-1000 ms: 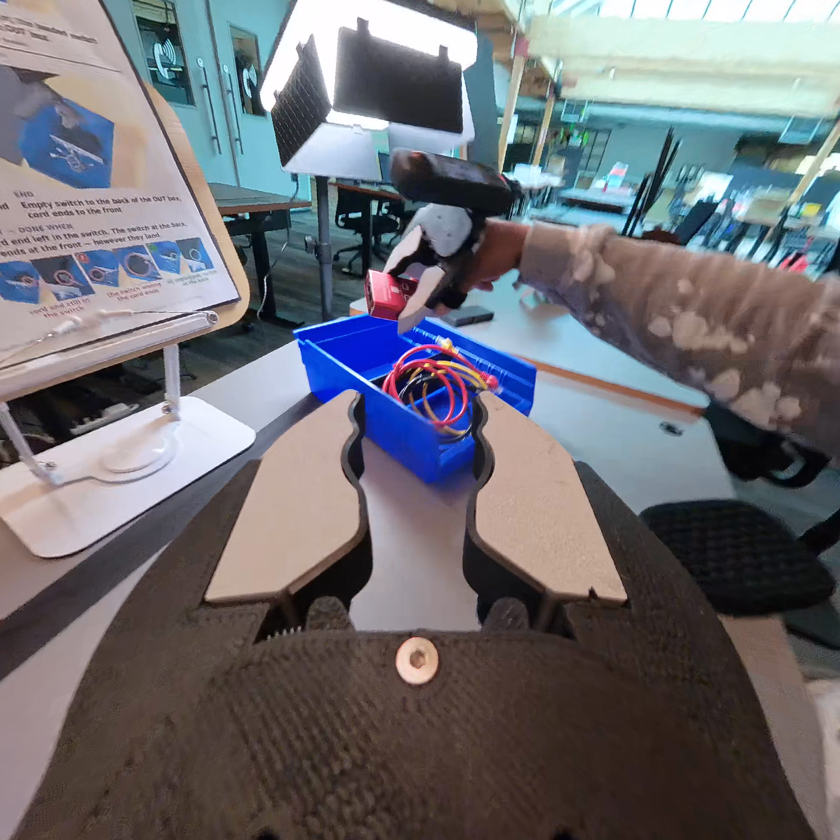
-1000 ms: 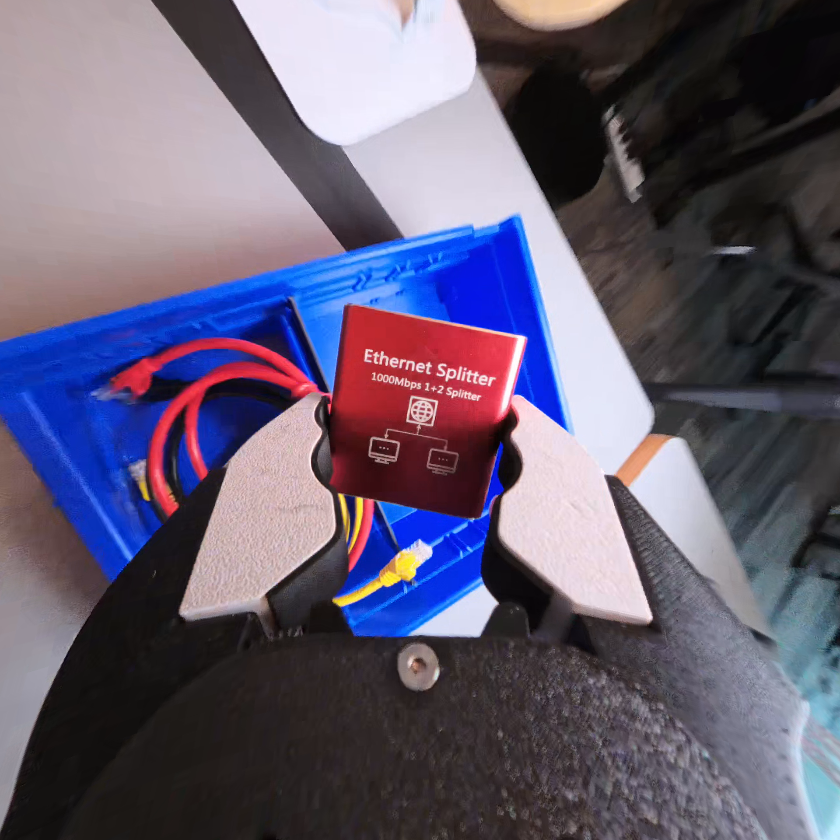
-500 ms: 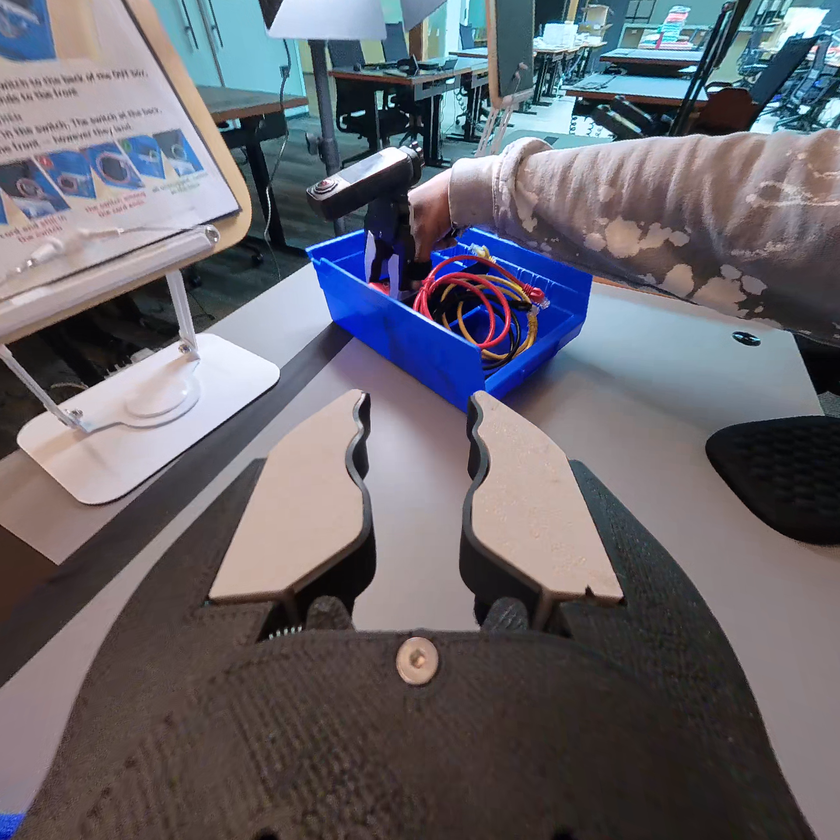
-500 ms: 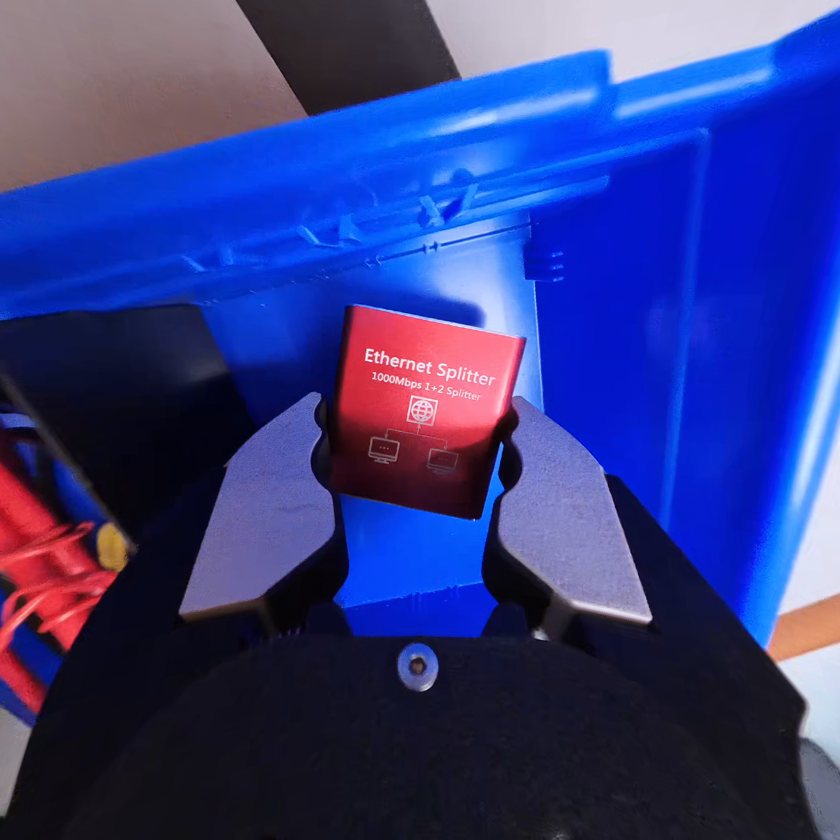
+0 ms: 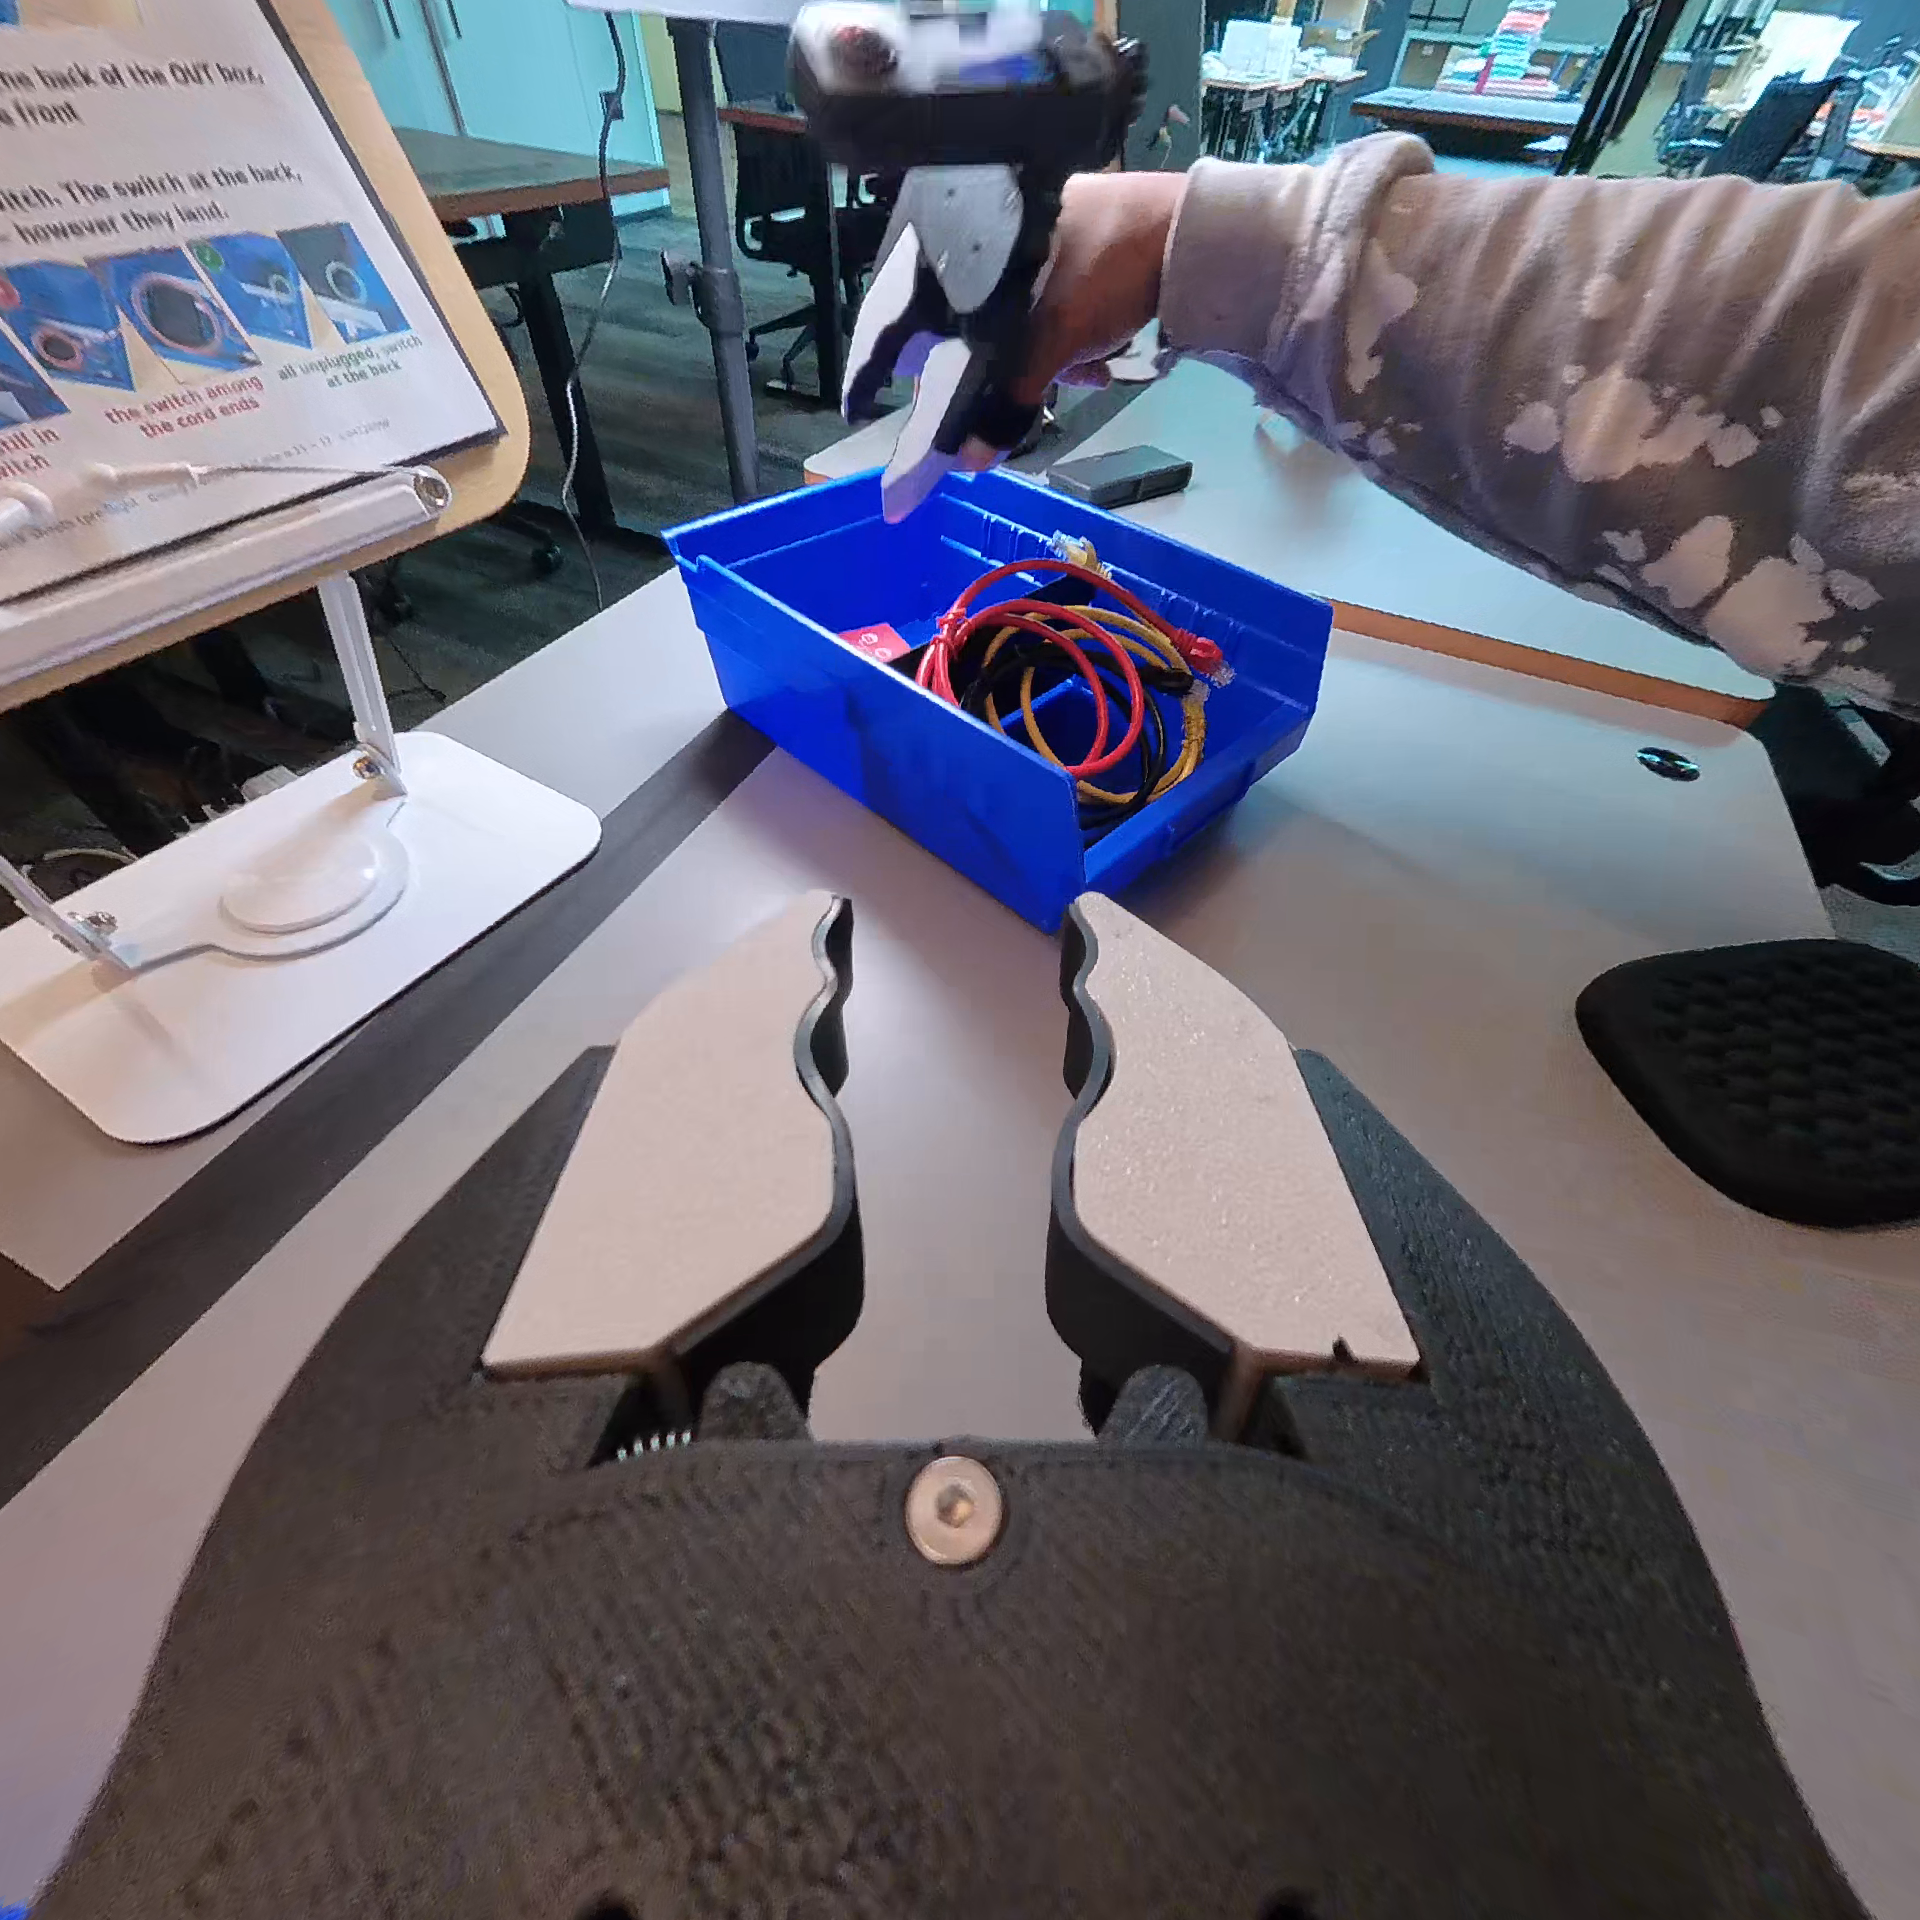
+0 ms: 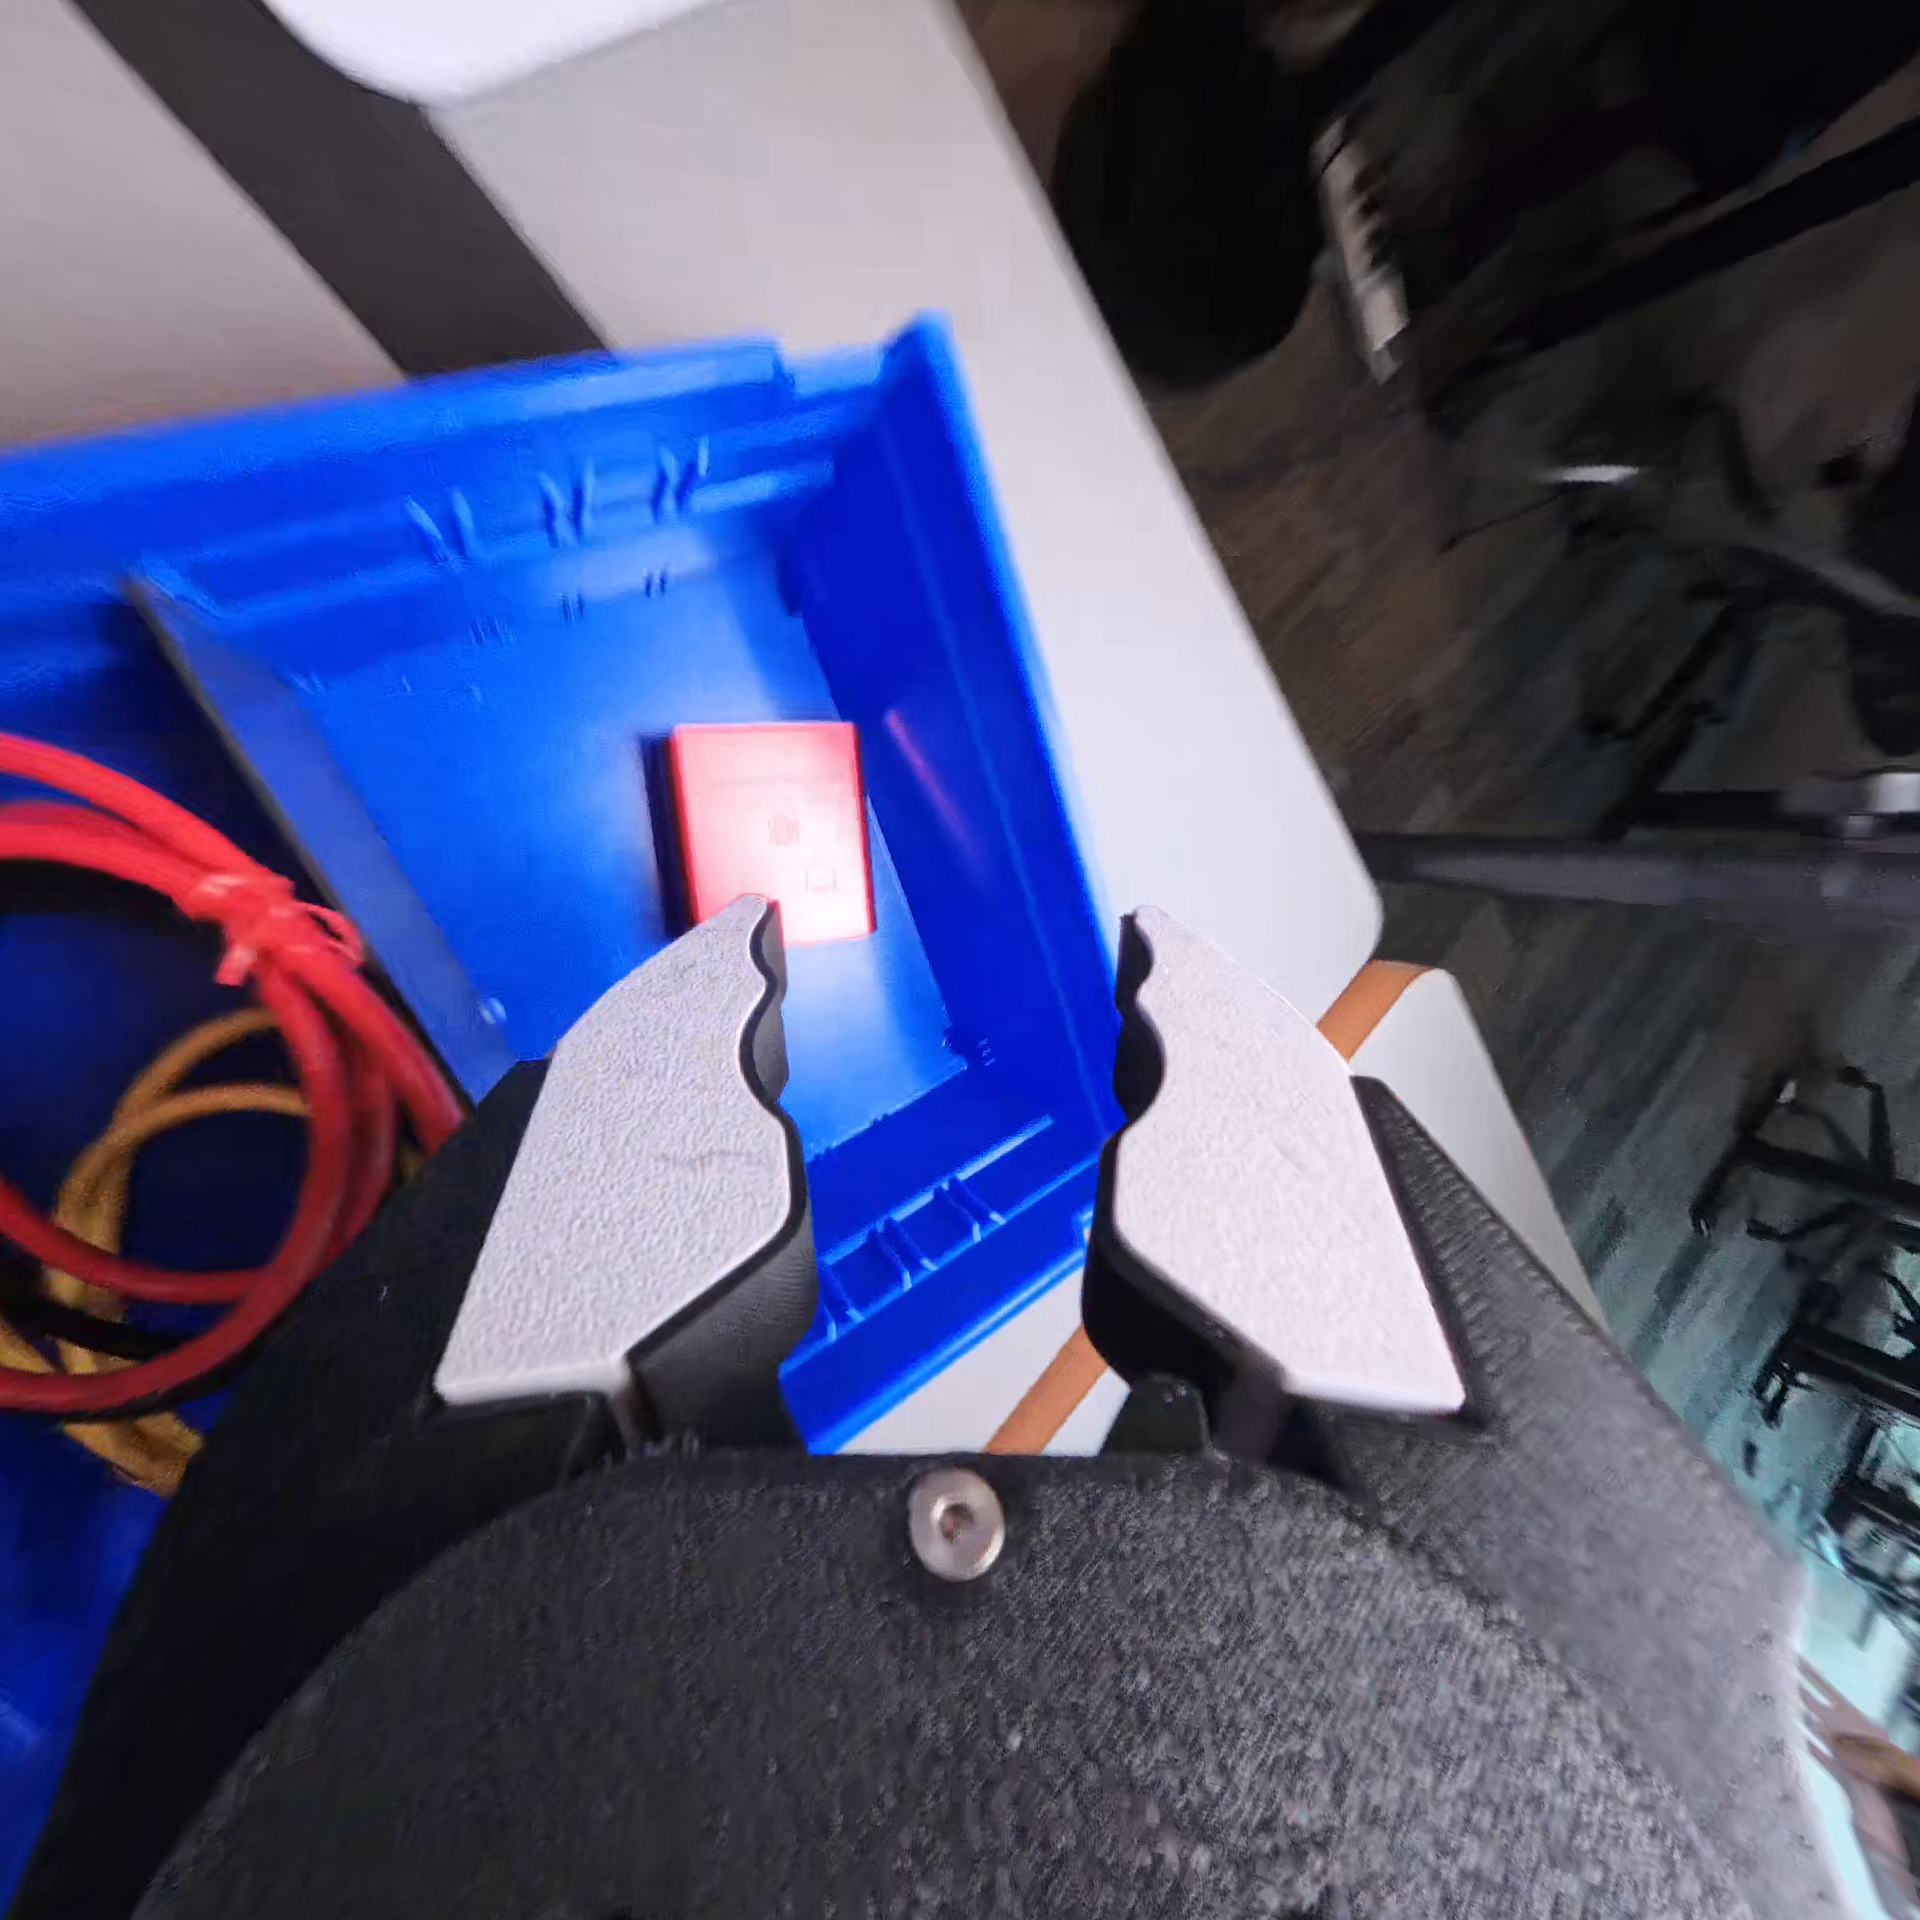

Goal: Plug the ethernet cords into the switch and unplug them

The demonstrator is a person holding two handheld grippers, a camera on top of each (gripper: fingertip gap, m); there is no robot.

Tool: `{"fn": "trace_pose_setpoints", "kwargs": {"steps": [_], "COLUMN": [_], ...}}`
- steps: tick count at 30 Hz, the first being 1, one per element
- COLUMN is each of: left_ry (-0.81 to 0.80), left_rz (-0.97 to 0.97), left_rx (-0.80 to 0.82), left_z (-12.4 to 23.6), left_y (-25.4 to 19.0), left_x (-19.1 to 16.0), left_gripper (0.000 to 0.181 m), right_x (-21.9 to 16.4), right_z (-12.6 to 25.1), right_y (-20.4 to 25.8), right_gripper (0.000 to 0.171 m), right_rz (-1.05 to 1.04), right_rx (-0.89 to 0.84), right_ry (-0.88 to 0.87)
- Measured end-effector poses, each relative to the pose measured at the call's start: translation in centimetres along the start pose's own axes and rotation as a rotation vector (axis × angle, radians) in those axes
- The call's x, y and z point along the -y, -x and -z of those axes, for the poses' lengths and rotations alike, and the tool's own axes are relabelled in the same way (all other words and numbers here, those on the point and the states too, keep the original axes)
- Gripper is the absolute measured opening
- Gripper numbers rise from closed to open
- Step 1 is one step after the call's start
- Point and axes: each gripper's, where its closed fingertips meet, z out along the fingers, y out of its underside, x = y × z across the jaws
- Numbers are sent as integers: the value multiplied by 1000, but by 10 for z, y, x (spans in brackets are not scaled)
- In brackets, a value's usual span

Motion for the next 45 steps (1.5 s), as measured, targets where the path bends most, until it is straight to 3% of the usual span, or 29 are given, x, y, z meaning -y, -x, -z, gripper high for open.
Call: {"fn": "trace_pose_setpoints", "kwargs": {"steps": [1,5,8,12,16,21,25,29,34,38,45], "left_ry": [-9,-54,-75,-123,-114,254,610,809,997,1043,1022], "left_rz": [-5,-25,-45,-64,-88,-166,-97,-67,1,-100,-262], "left_rx": [1,2,15,11,62,314,472,500,387,372,297], "left_z": [2,13,22,40,71,116,170,188,171,157,106], "left_y": [-2,-12,-20,-34,-32,26,85,114,124,133,93], "left_x": [4,21,32,51,59,-16,-104,-160,-217,-226,-213], "left_gripper": [38,37,35,33,26,32,44,51,59,30,27], "right_x": [12,49,47,16,-37,-88,-92,-87,-68,-67,-55], "right_z": [18,96,134,146,127,88,56,23,14,18,46], "right_y": [-1,24,69,150,208,228,227,237,243,251,313], "right_gripper": [62,67,65,56,57,60,63,54,29,28,29], "right_rz": [-36,-187,-170,-28,123,202,190,204,285,347,451], "right_rx": [-31,-67,-52,21,26,15,34,97,96,83,132], "right_ry": [-91,-442,-527,-439,-225,-32,25,126,109,70,-48]}}
